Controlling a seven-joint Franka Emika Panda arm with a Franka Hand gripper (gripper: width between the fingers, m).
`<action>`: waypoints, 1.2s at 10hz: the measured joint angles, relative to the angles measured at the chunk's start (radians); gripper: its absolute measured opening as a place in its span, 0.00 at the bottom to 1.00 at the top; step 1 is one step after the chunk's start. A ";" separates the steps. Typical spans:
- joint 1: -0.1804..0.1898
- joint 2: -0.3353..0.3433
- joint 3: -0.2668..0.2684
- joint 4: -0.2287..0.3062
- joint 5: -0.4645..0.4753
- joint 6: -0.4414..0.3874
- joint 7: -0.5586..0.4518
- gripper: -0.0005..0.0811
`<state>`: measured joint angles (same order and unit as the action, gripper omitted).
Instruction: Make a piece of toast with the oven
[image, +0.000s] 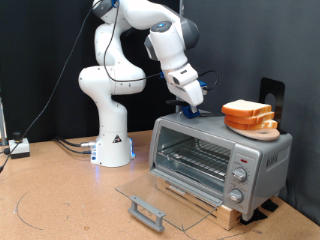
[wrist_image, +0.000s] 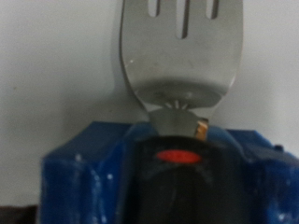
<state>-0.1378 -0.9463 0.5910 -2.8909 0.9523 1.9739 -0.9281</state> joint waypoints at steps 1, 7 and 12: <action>0.000 0.000 0.001 0.000 0.002 0.004 -0.013 0.77; 0.000 0.000 0.002 -0.004 0.007 0.007 -0.015 1.00; -0.002 -0.004 0.007 -0.019 0.057 0.039 0.029 1.00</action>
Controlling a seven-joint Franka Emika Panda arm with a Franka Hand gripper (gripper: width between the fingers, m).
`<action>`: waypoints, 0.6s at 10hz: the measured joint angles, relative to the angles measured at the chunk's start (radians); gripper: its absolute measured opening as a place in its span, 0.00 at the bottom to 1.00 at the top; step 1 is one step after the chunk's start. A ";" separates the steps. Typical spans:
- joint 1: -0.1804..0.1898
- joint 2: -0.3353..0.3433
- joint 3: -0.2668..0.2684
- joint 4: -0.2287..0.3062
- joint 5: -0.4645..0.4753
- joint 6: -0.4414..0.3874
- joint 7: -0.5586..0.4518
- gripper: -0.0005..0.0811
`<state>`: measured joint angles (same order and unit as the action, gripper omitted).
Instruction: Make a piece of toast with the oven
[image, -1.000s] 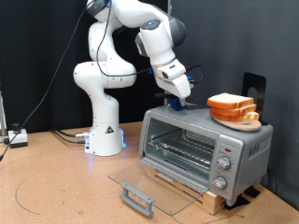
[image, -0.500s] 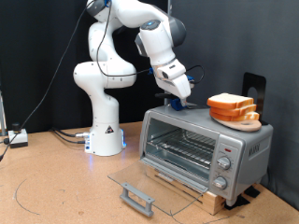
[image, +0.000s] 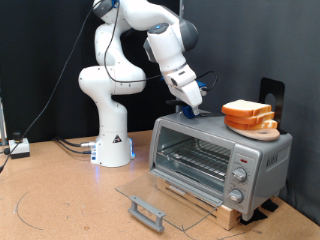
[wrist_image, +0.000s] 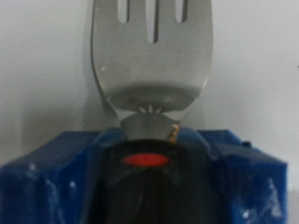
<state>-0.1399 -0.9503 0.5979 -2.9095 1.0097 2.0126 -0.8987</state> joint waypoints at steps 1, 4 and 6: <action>0.000 0.000 0.000 0.000 0.001 0.000 0.000 1.00; 0.000 0.000 -0.002 0.000 0.001 -0.013 0.000 1.00; 0.000 0.000 -0.004 0.000 0.001 -0.026 0.002 1.00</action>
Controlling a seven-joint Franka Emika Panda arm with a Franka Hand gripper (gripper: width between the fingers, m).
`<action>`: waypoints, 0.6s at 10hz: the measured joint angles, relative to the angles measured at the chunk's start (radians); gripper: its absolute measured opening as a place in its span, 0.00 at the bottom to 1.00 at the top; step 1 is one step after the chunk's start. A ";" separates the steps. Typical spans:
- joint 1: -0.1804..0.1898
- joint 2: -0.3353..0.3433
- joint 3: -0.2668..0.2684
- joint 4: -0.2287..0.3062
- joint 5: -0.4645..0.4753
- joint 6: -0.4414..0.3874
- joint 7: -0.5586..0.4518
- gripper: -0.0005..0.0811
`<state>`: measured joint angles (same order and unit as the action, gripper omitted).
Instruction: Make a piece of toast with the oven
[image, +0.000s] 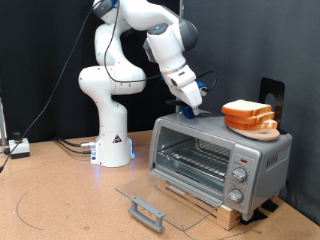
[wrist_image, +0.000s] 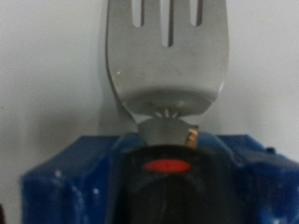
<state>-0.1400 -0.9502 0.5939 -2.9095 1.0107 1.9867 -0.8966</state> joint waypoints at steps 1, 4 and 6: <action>0.000 0.000 0.000 0.000 0.000 -0.003 0.001 0.88; -0.007 0.001 0.000 0.000 0.000 -0.004 0.021 0.71; -0.019 0.004 0.000 0.002 0.000 -0.004 0.023 0.59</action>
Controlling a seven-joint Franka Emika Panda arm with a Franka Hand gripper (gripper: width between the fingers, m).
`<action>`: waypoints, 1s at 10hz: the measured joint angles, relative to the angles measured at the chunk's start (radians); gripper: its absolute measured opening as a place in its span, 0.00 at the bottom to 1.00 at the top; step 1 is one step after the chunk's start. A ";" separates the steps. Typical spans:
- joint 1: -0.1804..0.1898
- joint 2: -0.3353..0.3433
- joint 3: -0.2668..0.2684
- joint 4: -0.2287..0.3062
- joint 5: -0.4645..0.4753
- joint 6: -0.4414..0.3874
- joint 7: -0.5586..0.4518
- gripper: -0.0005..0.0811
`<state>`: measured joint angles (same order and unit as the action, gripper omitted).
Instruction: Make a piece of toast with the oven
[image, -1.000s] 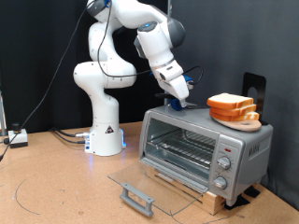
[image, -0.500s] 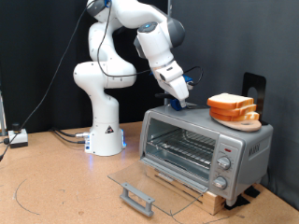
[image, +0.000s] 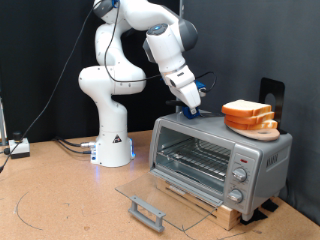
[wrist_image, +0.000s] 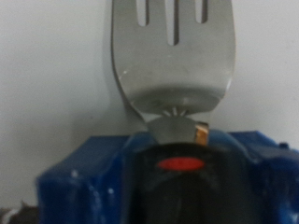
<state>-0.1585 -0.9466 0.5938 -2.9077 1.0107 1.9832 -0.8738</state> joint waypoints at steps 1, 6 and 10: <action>-0.005 0.002 0.000 0.002 0.000 -0.002 0.000 0.59; -0.009 0.003 0.002 0.003 0.000 -0.003 -0.007 0.61; -0.007 0.000 0.016 0.003 0.002 0.009 -0.023 0.61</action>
<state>-0.1656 -0.9470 0.6096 -2.9046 1.0126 1.9919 -0.8965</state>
